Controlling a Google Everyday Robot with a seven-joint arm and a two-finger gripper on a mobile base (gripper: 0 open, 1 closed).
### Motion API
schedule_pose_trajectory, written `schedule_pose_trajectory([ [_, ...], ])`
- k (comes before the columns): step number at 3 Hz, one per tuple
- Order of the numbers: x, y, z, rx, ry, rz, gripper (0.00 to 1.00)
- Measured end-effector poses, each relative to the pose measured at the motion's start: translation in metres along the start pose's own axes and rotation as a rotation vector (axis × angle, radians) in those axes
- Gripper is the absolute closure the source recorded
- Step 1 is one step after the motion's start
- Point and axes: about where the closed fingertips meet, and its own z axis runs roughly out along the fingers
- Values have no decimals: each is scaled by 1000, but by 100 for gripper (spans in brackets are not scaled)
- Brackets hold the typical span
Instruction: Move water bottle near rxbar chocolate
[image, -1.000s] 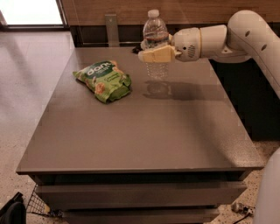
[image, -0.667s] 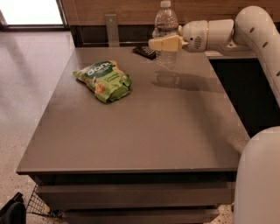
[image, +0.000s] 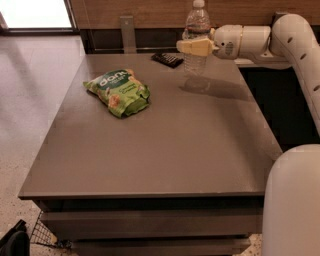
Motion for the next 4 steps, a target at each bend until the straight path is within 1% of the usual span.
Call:
schedule_pose_trajectory([
  [1, 4, -5, 10, 25, 16, -9, 100],
  [2, 11, -22, 24, 69, -2, -17, 100],
  [3, 20, -44, 41, 87, -39, -18, 100],
  [4, 18, -74, 33, 162, -67, -45, 100],
])
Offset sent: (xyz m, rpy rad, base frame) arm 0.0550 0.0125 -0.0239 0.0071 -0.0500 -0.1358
